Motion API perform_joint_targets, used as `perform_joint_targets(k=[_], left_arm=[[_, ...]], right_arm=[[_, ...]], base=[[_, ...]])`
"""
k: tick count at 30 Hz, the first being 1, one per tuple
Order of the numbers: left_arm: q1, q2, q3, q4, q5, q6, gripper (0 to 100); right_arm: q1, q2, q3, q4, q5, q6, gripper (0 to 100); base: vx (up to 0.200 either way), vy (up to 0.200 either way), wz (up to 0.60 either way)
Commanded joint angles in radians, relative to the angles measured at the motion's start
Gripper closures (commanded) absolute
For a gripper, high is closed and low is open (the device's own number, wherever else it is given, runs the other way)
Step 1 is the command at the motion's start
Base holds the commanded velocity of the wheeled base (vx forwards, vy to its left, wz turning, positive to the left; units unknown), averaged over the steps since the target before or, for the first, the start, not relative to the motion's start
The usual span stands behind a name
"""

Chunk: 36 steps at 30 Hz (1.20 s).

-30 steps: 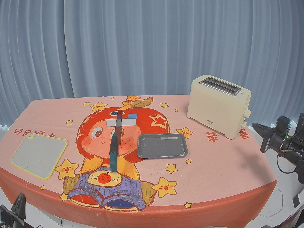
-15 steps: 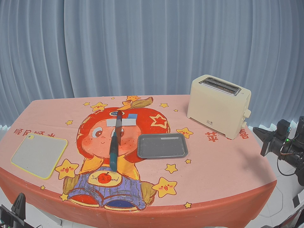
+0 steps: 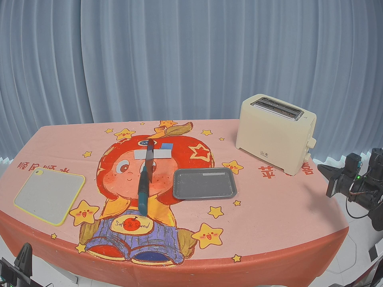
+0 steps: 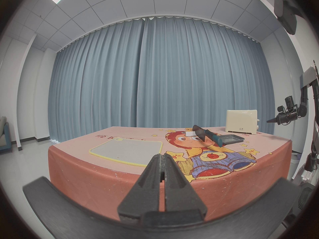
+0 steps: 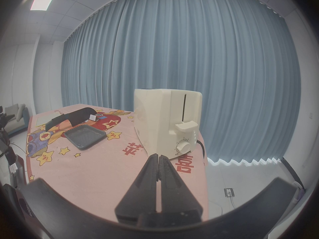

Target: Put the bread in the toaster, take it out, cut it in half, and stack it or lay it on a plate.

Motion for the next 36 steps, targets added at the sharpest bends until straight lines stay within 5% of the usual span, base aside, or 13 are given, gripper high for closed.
perform_joint_targets(k=[1,36], left_arm=[[0.001,-0.016,0.018,0.0,-0.001,0.0,100],[0.001,-0.016,0.018,0.0,0.001,0.0,100]], right_arm=[[-0.008,0.032,-0.003,-0.001,0.001,0.0,100],[-0.045,0.134,-0.115,0.002,-0.002,0.0,100]], base=[[0.0,0.0,0.0],[0.0,0.0,0.0]])
